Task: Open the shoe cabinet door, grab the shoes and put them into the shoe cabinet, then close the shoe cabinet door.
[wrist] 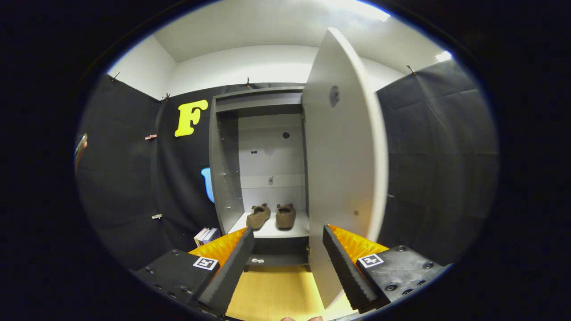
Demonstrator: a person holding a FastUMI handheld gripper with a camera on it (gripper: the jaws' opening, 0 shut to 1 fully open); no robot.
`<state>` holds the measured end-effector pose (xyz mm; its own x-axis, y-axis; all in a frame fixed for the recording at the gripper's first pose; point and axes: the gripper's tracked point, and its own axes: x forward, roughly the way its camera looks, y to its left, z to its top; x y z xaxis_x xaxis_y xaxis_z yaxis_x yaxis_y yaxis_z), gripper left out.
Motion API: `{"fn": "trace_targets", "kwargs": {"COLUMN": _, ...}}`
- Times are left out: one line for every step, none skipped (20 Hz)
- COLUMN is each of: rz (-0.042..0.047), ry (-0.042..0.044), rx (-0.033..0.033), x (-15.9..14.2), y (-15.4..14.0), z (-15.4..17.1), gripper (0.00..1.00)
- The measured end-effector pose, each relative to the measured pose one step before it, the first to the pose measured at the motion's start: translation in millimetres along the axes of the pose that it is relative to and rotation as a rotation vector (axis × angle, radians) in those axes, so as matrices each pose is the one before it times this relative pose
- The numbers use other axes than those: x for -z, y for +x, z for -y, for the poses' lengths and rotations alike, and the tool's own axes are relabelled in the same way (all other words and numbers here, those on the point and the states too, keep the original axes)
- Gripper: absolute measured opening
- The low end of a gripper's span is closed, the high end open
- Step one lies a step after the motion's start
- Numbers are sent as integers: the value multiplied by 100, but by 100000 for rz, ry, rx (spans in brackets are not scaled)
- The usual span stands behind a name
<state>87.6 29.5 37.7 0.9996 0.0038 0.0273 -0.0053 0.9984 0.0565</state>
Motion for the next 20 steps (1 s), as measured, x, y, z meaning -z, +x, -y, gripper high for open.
{"fn": "trace_targets", "kwargs": {"rz": -187, "ry": -1200, "rx": 2019, "x": -292, "y": -1068, "z": 1617, "gripper": 98}}
{"fn": "trace_targets", "kwargs": {"rz": -570, "ry": -1008, "rx": 2647, "x": -312, "y": -1020, "z": 827, "gripper": 98}}
{"fn": "trace_targets", "kwargs": {"rz": 289, "ry": 75, "rx": 2234, "x": -396, "y": -624, "z": 1307, "gripper": 98}}
{"fn": "trace_targets", "kwargs": {"rz": -316, "ry": 1023, "rx": 2406, "x": -204, "y": -438, "z": 1435, "gripper": 98}}
{"fn": "trace_targets", "kwargs": {"rz": -753, "ry": 1386, "rx": 2788, "x": -81, "y": -200, "z": 1607, "gripper": 98}}
{"fn": "trace_targets", "kwargs": {"rz": 230, "ry": 510, "rx": 3555, "x": -71, "y": 140, "z": 1802, "gripper": 98}}
{"fn": "trace_targets", "kwargs": {"rz": -408, "ry": -301, "rx": 3737, "x": 174, "y": 513, "z": 1888, "gripper": 98}}
{"fn": "trace_targets", "kwargs": {"rz": -963, "ry": 542, "rx": 2632, "x": 242, "y": 587, "z": 1688, "gripper": 98}}
{"fn": "trace_targets", "kwargs": {"rz": -620, "ry": 1000, "rx": 2301, "x": 200, "y": 842, "z": 1407, "gripper": 98}}
{"fn": "trace_targets", "kwargs": {"rz": -276, "ry": 480, "rx": 2046, "x": -84, "y": 1031, "z": 1281, "gripper": 98}}
{"fn": "trace_targets", "kwargs": {"rz": 431, "ry": -652, "rx": 1653, "x": 63, "y": 1101, "z": 963, "gripper": 98}}
{"fn": "trace_targets", "kwargs": {"rz": 46, "ry": -1390, "rx": 1494, "x": 216, "y": 1611, "z": 1147, "gripper": 98}}
{"fn": "trace_targets", "kwargs": {"rz": -1317, "ry": -517, "rx": 1171, "x": 350, "y": 1540, "z": 806, "gripper": 98}}
{"fn": "trace_targets", "kwargs": {"rz": -988, "ry": 1016, "rx": 708, "x": 233, "y": 1619, "z": 619, "gripper": 98}}
{"fn": "trace_targets", "kwargs": {"rz": -1585, "ry": 1078, "rx": 304, "x": 352, "y": 1465, "z": 197, "gripper": 98}}
{"fn": "trace_targets", "kwargs": {"rz": -657, "ry": -128, "rx": -648, "x": 441, "y": 1449, "z": -173, "gripper": 98}}
{"fn": "trace_targets", "kwargs": {"rz": -1022, "ry": -789, "rx": -33, "x": 465, "y": 1275, "z": -325, "gripper": 98}}
{"fn": "trace_targets", "kwargs": {"rz": -373, "ry": 86, "rx": -1715, "x": 21, "y": 926, "z": -753, "gripper": 98}}
{"fn": "trace_targets", "kwargs": {"rz": 599, "ry": 1143, "rx": -3029, "x": -372, "y": 308, "z": -1194, "gripper": 98}}
{"fn": "trace_targets", "kwargs": {"rz": 1191, "ry": -621, "rx": 111, "x": -512, "y": 70, "z": -620, "gripper": 98}}
